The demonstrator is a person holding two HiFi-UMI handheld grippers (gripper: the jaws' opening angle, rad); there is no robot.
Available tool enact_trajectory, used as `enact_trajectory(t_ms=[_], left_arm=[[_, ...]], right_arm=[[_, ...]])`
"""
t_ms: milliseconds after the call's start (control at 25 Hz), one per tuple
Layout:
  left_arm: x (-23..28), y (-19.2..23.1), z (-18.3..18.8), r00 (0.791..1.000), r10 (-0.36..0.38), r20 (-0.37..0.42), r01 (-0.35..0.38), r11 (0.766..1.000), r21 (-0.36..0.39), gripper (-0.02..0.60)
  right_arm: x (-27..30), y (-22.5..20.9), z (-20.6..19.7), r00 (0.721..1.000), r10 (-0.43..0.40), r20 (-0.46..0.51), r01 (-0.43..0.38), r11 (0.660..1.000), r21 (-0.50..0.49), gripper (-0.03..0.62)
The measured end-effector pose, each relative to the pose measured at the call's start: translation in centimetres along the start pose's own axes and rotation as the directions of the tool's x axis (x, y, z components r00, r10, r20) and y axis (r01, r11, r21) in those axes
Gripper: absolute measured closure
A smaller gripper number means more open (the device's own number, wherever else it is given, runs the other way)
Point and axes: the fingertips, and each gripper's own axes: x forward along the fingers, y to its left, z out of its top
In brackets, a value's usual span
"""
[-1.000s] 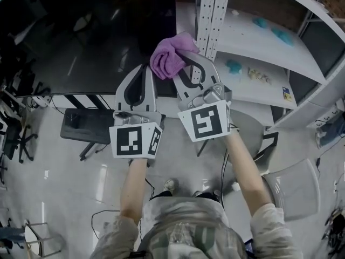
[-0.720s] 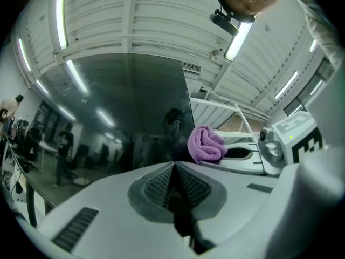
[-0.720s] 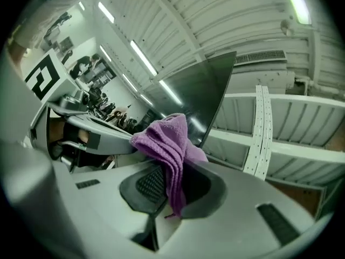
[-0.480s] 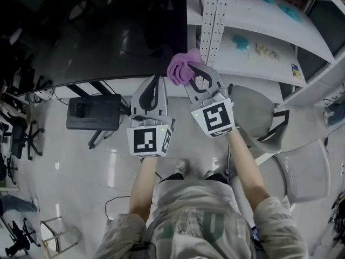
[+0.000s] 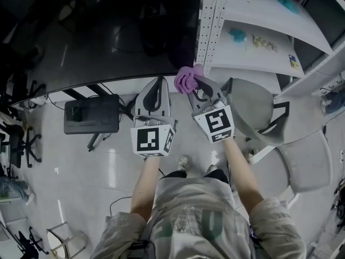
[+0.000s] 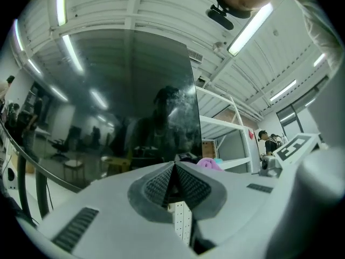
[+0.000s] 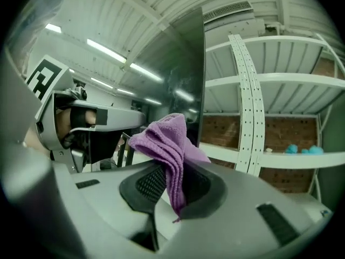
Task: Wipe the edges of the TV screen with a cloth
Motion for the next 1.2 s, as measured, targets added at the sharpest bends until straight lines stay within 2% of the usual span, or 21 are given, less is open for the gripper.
enact_trajectory(t_ms=[280,440,520,600,720,880,1040,1200], left_arm=[[0.1,1.9,-2.5,0.999,-0.033,-0.042,0.031,0.998,-0.053,0.566],[0.2,2.9,-3.0,0.998,-0.045,-0.053,0.042,0.997,-0.061,0.566],[0.0,3.4,-3.2,0.998,-0.045,-0.053,0.042,0.997,-0.062,0.566],[-0.4,3.7,-3.4,0.998,-0.042,-0.055,0.038,0.997,-0.063,0.566],[-0.6,4.1,-3.9,0.998,-0.028,-0.061,0.023,0.997,-0.074,0.566],[-0.9,4.5,-4.5,0.997,-0.015,-0.073,0.009,0.997,-0.077,0.566],[-1.6,4.9,-4.6,0.996,-0.025,-0.088,0.018,0.997,-0.072,0.566],[-3.4,6.7,-4.4,0.995,-0.003,-0.103,-0.004,0.998,-0.067,0.566]], right_arm=[[-0.4,0.0,-1.9,0.996,-0.088,-0.006,0.088,0.984,0.156,0.531],[-1.6,-1.3,-2.8,0.982,-0.189,-0.010,0.185,0.946,0.266,0.531],[-1.9,-2.1,-4.0,0.969,-0.241,-0.047,0.243,0.919,0.312,0.531],[-1.9,-2.4,-5.8,0.960,-0.257,-0.109,0.279,0.898,0.340,0.531],[-1.0,-1.5,-6.9,0.962,-0.221,-0.160,0.261,0.914,0.311,0.531],[0.6,0.6,-6.1,0.974,-0.172,-0.146,0.208,0.935,0.288,0.531],[2.7,2.5,-5.1,0.981,-0.134,-0.139,0.162,0.964,0.210,0.531],[4.3,4.1,-4.3,0.982,-0.120,-0.148,0.148,0.969,0.198,0.531]])
